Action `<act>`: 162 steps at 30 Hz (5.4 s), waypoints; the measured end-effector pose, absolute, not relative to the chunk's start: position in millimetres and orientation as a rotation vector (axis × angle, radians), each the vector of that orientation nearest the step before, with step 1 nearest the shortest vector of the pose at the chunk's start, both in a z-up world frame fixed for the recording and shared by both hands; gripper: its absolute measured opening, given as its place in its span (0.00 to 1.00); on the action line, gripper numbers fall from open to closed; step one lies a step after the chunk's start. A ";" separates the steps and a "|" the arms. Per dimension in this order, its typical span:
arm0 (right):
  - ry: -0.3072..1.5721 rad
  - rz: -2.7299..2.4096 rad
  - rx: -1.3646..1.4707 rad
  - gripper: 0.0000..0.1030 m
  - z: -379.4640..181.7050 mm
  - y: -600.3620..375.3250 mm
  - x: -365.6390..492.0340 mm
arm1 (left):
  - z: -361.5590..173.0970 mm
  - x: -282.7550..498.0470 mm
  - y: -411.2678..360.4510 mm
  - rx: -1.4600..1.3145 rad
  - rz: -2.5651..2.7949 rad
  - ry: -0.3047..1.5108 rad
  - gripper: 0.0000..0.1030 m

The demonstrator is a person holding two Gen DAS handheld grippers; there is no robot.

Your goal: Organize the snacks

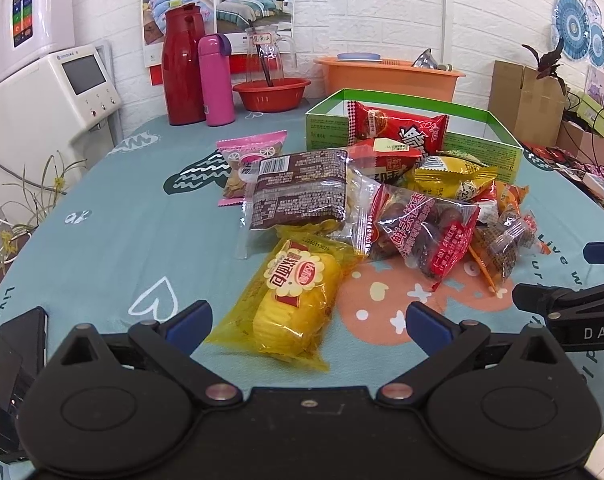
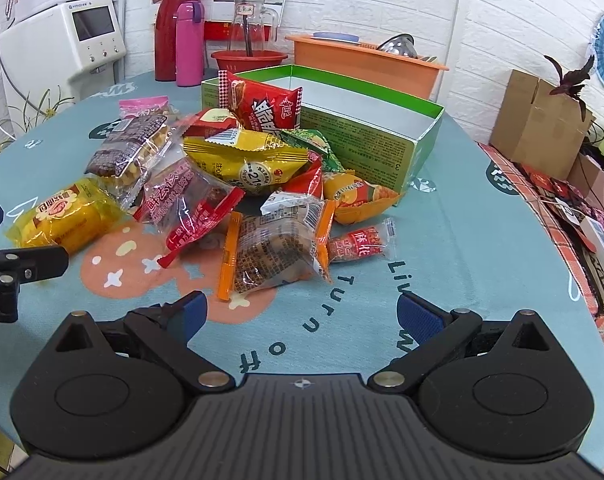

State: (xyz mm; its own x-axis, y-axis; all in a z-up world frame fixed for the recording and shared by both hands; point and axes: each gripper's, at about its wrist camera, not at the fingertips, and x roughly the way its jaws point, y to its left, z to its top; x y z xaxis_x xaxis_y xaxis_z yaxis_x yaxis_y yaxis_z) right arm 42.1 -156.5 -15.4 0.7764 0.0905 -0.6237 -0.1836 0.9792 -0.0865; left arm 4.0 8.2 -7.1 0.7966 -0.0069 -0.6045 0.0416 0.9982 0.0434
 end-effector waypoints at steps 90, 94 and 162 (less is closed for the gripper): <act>0.267 0.407 -0.037 0.95 35.9 -215.5 150.9 | 69.9 236.2 -120.5 0.020 -0.729 0.631 0.67; 0.291 0.397 -0.025 0.95 25.9 -227.1 177.8 | 57.2 263.7 -130.1 0.025 -0.742 0.666 0.67; 0.729 0.692 0.055 1.00 -11.1 -23.7 153.1 | -17.4 125.3 177.2 -0.494 -0.246 0.808 0.81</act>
State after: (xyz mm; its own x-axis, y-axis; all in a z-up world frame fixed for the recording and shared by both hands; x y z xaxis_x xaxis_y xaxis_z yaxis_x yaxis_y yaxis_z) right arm 153.1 -23.7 -11.1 0.5361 0.5992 -0.5947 -0.5622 0.7789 0.2780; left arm 125.3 177.2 -17.4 0.6711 -0.3930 -0.6286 0.0248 0.8594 -0.5107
